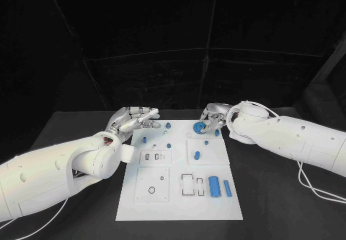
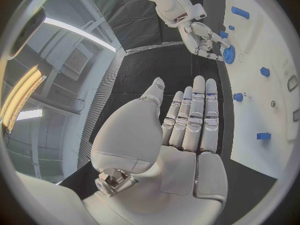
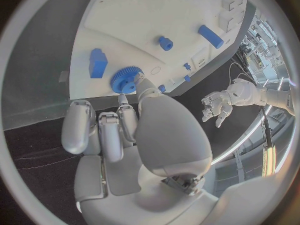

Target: Assemble the parts on the task board

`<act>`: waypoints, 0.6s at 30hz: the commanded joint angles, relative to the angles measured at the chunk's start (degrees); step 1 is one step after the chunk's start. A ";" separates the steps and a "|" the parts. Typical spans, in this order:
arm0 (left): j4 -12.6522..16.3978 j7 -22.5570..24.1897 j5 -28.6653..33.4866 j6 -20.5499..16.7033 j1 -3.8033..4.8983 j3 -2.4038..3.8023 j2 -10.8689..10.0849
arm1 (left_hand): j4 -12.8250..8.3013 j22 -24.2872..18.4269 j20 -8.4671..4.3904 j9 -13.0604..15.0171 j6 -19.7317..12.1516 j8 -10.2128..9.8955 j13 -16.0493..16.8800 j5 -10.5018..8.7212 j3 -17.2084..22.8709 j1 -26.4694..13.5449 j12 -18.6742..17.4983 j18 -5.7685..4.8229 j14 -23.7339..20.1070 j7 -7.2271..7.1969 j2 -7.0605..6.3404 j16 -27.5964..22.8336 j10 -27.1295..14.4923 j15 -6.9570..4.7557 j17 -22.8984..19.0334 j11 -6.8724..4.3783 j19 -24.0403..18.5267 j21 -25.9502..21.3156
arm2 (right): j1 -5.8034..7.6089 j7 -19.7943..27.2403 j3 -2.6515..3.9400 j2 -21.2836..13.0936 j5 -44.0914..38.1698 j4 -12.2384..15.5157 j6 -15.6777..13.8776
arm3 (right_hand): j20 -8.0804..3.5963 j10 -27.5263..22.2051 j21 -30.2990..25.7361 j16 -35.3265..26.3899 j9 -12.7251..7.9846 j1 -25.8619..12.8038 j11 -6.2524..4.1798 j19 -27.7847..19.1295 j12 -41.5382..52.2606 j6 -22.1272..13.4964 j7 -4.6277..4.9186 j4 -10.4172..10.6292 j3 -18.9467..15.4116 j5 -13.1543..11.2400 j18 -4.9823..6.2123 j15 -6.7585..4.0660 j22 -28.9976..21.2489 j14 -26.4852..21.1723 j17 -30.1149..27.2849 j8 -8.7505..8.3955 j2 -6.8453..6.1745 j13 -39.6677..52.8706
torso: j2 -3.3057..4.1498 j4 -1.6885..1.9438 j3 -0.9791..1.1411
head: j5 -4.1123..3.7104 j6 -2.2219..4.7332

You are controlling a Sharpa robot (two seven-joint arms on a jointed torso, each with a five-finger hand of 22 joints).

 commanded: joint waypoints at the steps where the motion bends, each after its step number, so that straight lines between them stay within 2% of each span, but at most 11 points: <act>1: -0.01 0.17 -0.33 0.77 0.09 0.04 0.12 | -0.25 -0.10 0.07 -0.08 -0.20 -0.39 -0.08 -0.04 -0.06 0.01 -0.24 0.32 -0.09 0.36 0.67 -0.03 0.20 0.30 0.05 0.14 0.42 0.04 | 0.10 -0.38 0.03 0.24 -1.23 -0.19 1.19 | -0.14 0.38 0.25 0.27 0.10 0.61 -0.16 0.40 0.39 0.45 -0.22 -0.36 0.11 0.36 -1.04 0.09 0.14 5.05 10.81 0.45 0.30 2.06 | 0.03 0.03 0.03 | -0.03 -0.14; 12: -0.01 0.10 -0.33 0.86 0.09 0.04 0.05 | -0.25 -0.10 0.07 -0.08 -0.20 -0.39 -0.08 -0.04 -0.06 0.01 -0.24 0.32 -0.09 0.36 0.67 -0.03 0.20 0.30 0.05 0.14 0.42 0.04 | 0.07 -0.74 0.02 0.60 -2.05 -0.81 1.02 | -0.23 0.53 0.54 0.38 0.17 1.38 -0.27 0.43 0.64 1.53 -0.31 -1.09 0.83 -0.36 -1.09 0.00 0.53 5.07 11.02 1.16 1.57 2.53 | 0.03 0.11 0.00 | 0.14 -0.36; 18: 0.07 0.03 -0.33 0.99 0.10 0.04 -0.02 | -0.25 -0.10 0.07 -0.08 -0.20 -0.39 -0.08 -0.04 -0.06 0.01 -0.24 0.32 -0.09 0.36 0.67 -0.03 0.20 0.30 0.05 0.14 0.42 0.04 | -0.02 -1.07 0.02 1.09 -4.22 -0.68 -0.68 | -0.32 1.48 0.85 0.44 0.53 0.83 -0.45 0.52 1.65 4.61 -0.52 -1.07 1.36 0.25 -1.16 -0.15 0.97 5.09 11.14 2.70 2.52 3.79 | 0.01 0.14 -0.02 | 0.36 -0.56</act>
